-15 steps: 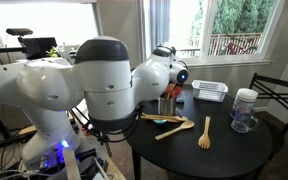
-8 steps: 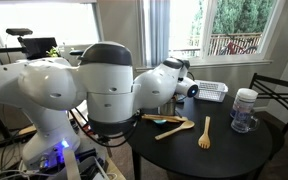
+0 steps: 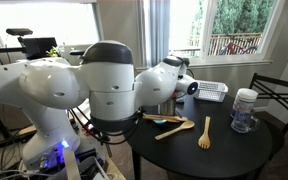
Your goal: Put the spoon into the bucket
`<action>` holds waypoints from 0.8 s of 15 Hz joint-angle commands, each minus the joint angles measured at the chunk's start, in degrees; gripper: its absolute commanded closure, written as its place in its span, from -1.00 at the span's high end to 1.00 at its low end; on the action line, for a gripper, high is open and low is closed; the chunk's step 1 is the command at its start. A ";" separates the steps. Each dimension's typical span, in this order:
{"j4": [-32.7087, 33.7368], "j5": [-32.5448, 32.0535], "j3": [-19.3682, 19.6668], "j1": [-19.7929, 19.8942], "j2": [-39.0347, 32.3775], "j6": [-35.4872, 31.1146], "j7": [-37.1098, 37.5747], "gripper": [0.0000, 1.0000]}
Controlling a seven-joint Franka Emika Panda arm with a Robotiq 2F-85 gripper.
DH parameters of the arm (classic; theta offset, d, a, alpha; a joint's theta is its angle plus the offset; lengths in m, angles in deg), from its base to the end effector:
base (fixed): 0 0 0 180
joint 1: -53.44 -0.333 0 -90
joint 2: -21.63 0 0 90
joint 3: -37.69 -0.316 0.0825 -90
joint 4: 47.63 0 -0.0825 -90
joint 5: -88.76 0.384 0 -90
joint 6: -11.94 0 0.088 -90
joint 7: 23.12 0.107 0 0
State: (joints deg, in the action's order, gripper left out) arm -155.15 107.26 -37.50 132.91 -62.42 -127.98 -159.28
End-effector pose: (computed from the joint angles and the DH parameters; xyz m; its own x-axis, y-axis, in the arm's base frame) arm 0.6212 -0.1395 0.2041 -0.3438 0.1867 0.9203 0.8392 -0.3787 0.3903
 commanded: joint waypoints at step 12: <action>0.72 13.10 -2.90 -3.65 0.00 0.66 -5.38 -0.83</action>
State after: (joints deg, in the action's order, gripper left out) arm -155.11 116.13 -40.37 129.55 -62.43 -127.98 -161.72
